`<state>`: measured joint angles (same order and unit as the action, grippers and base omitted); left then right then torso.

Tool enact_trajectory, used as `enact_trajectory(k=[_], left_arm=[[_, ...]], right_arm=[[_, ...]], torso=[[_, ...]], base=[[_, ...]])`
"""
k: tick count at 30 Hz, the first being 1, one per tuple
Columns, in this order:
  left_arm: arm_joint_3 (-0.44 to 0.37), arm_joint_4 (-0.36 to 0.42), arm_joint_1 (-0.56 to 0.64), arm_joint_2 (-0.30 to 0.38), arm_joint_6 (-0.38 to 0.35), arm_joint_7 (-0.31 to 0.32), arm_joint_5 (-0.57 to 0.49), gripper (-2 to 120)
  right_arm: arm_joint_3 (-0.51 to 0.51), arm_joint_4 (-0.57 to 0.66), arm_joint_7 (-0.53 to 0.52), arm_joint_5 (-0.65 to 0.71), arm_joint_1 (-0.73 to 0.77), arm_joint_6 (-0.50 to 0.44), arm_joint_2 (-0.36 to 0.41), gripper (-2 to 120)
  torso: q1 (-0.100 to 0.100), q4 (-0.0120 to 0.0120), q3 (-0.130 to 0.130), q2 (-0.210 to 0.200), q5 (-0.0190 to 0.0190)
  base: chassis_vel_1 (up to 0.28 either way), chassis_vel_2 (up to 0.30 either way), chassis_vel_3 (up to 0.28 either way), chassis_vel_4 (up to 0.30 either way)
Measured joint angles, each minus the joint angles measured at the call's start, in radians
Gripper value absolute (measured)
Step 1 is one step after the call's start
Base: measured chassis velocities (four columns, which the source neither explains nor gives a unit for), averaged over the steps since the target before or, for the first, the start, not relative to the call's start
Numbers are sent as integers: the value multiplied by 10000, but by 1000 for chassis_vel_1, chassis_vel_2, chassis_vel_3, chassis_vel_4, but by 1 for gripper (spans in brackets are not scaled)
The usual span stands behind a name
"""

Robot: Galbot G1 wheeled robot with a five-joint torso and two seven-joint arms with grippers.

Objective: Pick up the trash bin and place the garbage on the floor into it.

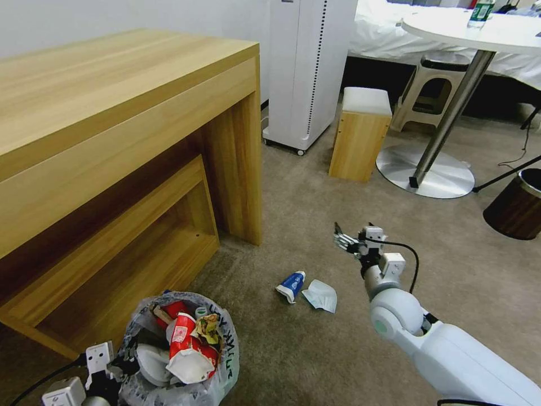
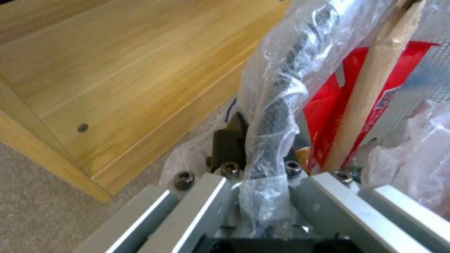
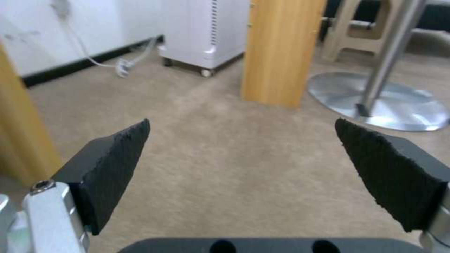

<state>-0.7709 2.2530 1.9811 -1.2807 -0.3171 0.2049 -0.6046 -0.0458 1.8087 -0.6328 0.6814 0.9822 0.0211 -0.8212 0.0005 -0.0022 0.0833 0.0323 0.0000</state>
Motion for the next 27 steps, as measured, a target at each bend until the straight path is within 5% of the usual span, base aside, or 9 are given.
enact_trajectory(k=[12,27], left_arm=[[22,111,62,-1,0,-4,109,0],[21,112,84,32,93,25,70,0]], right_arm=[[324,-76,-459,-279,256,183,-1,100],[339,-371,-173,-815,421,-678,-260,100]], torso=[[0,0,0,0,0],[0,0,0,0,-1]], base=[[0,0,0,0],[0,0,0,0]])
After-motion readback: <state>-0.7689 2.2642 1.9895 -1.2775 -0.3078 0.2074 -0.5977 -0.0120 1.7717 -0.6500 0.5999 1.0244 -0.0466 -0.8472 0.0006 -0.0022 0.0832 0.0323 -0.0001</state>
